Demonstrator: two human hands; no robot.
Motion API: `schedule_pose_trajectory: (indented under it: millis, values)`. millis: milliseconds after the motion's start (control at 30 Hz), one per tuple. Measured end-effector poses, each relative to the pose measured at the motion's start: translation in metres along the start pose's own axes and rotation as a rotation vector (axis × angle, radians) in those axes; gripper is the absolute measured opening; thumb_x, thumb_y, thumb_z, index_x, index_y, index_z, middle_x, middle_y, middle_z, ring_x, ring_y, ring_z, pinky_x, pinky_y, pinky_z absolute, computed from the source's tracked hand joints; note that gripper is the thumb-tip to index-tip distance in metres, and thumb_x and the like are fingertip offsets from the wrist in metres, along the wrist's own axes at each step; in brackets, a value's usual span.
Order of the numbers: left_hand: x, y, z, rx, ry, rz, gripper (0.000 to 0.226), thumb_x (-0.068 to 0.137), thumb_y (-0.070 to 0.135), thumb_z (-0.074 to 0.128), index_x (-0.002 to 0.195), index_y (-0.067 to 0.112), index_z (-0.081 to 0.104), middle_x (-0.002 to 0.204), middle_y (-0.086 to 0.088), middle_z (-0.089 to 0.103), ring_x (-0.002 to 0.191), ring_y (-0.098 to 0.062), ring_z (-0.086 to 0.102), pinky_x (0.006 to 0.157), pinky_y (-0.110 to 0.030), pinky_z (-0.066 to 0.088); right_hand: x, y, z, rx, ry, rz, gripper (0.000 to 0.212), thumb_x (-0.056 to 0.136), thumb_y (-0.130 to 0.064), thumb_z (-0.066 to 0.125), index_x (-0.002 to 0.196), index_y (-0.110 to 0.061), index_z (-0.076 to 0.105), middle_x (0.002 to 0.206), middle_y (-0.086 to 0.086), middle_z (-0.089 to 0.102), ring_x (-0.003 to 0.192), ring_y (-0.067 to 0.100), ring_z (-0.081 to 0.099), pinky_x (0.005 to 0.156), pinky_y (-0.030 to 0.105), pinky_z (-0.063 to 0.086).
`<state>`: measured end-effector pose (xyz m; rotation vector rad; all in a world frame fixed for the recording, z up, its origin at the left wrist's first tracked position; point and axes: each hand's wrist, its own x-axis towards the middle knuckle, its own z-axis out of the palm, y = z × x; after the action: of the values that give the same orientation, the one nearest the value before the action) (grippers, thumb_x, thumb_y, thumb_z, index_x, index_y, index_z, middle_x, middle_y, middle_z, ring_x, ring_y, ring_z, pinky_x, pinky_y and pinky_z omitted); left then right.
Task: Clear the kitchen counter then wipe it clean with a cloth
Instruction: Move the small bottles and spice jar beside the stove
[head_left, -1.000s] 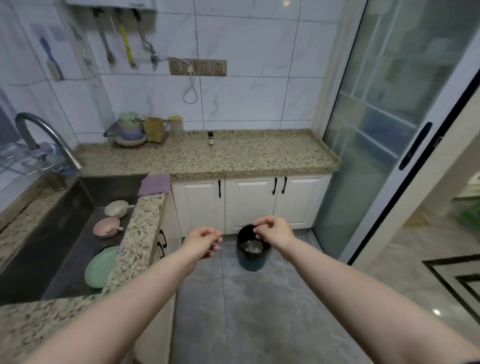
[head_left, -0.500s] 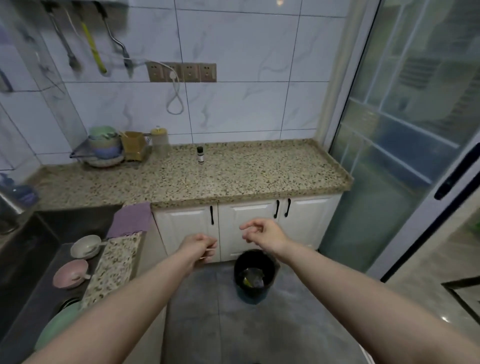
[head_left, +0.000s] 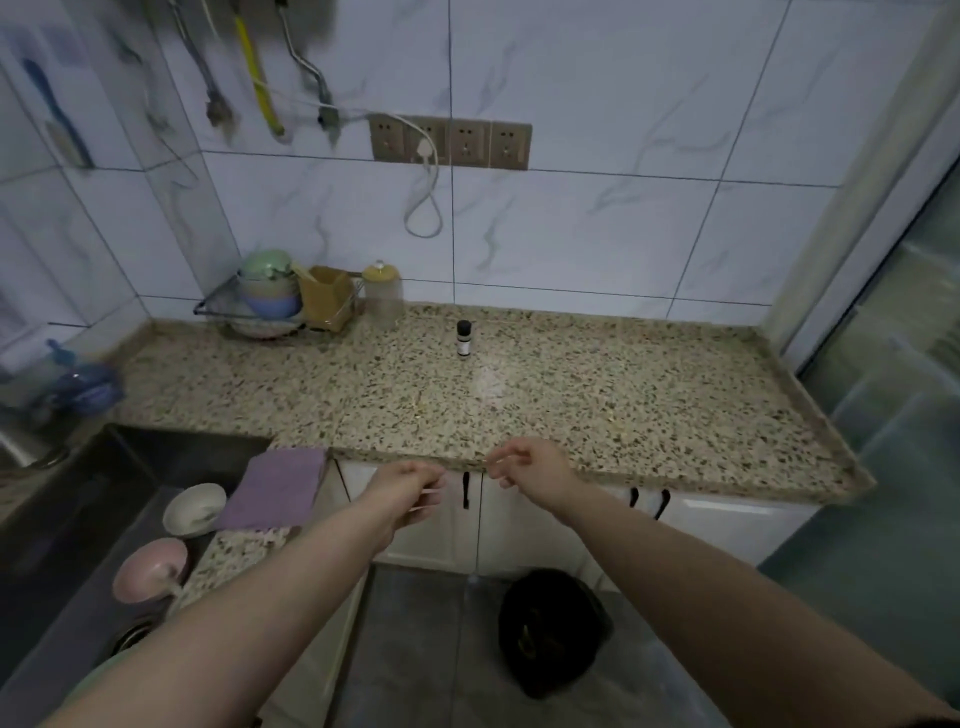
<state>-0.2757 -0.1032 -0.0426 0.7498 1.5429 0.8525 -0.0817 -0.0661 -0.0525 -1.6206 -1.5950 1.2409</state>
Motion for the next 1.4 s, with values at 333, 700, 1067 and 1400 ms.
schedule_pose_trajectory:
  millis: [333, 700, 1067, 1400]
  values:
    - [0.120, 0.074, -0.043, -0.034, -0.047, 0.009, 0.027, 0.100, 0.009, 0.053, 0.073, 0.008, 0.056, 0.057, -0.005, 0.050, 0.035, -0.009, 0.044, 0.032, -0.015, 0.032, 0.135, -0.035, -0.010, -0.074, 0.055, 0.064, 0.013, 0.089, -0.014, 0.069, 0.102, -0.011, 0.073, 0.078, 0.005, 0.074, 0.072, 0.010, 0.072, 0.073, 0.028, 0.060]
    - [0.238, 0.115, -0.060, -0.084, -0.050, -0.035, 0.021, 0.100, 0.021, 0.057, 0.100, 0.007, 0.072, 0.084, -0.005, 0.071, 0.070, -0.017, 0.064, 0.063, -0.027, 0.049, 0.253, -0.037, 0.007, -0.128, 0.082, 0.183, 0.047, 0.081, -0.014, 0.078, 0.126, -0.018, 0.064, 0.118, 0.003, 0.061, 0.104, 0.022, 0.063, 0.083, 0.034, 0.057]
    - [0.344, 0.146, -0.068, -0.036, -0.076, -0.187, 0.020, 0.098, 0.024, 0.060, 0.112, 0.016, 0.071, 0.103, 0.000, 0.076, 0.089, -0.016, 0.069, 0.075, -0.026, 0.053, 0.432, -0.029, 0.026, -0.133, 0.059, 0.298, 0.099, 0.075, -0.025, 0.085, 0.154, -0.025, 0.025, 0.150, 0.008, 0.043, 0.117, 0.026, 0.056, 0.086, 0.037, 0.056]
    - [0.406, 0.136, -0.086, -0.113, 0.020, -0.313, 0.016, 0.097, 0.022, 0.060, 0.106, 0.017, 0.073, 0.111, -0.006, 0.075, 0.083, -0.018, 0.068, 0.073, -0.029, 0.049, 0.521, 0.001, 0.051, -0.023, 0.118, 0.357, 0.065, 0.082, -0.026, 0.076, 0.141, -0.019, 0.049, 0.129, 0.009, 0.061, 0.110, 0.027, 0.061, 0.089, 0.031, 0.053]
